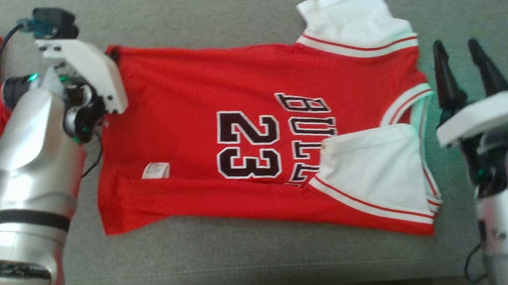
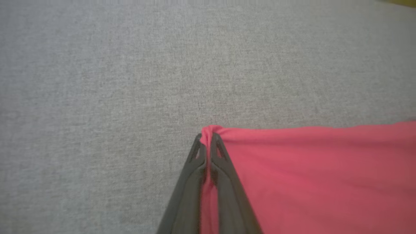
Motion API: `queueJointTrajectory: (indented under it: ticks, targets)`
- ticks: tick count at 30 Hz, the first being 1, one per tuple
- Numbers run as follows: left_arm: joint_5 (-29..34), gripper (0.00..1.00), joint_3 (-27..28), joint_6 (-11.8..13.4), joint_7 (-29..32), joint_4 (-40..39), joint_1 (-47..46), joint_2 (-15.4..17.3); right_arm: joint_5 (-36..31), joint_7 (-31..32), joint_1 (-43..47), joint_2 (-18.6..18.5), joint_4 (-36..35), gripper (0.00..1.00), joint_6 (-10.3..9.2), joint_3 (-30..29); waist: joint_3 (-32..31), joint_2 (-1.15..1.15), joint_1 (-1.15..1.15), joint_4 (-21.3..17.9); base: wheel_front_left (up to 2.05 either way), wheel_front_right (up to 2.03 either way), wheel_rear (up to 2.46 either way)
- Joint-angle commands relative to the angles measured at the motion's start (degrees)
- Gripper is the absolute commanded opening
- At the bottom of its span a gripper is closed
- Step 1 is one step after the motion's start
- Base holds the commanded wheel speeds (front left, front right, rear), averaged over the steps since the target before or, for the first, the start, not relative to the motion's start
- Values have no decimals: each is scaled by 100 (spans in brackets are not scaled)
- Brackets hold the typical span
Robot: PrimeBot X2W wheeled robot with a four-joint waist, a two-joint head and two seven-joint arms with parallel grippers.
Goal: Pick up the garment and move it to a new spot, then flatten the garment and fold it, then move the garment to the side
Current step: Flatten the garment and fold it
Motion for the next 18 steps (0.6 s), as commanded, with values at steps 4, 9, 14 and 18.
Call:
queueJointTrajectory:
  ticks: [4, 9, 14, 18]
  targets:
    - [23, 0, 40, -43, -151, -268, -410, 46, 215, 185, -761, -287, 475, 100, -4, 237, 336, 0, 0, 384, 0, 0, 0]
    - [-1, 0, -83, -127, -285, -271, -568, -147, 407, 501, -1753, -533, 1483, 100, -4, 622, 542, 0, 0, 658, 0, 0, 0]
    - [-30, 0, -181, -189, -391, -197, -700, -290, 505, 843, -2629, -630, 2432, 100, -4, 1050, 695, 0, 0, 828, 0, 0, 0]
    - [-56, 0, -247, -225, -462, -91, -773, -381, 531, 1025, -3143, -634, 3069, 100, -4, 1388, 755, 0, 0, 912, 0, 0, 0]
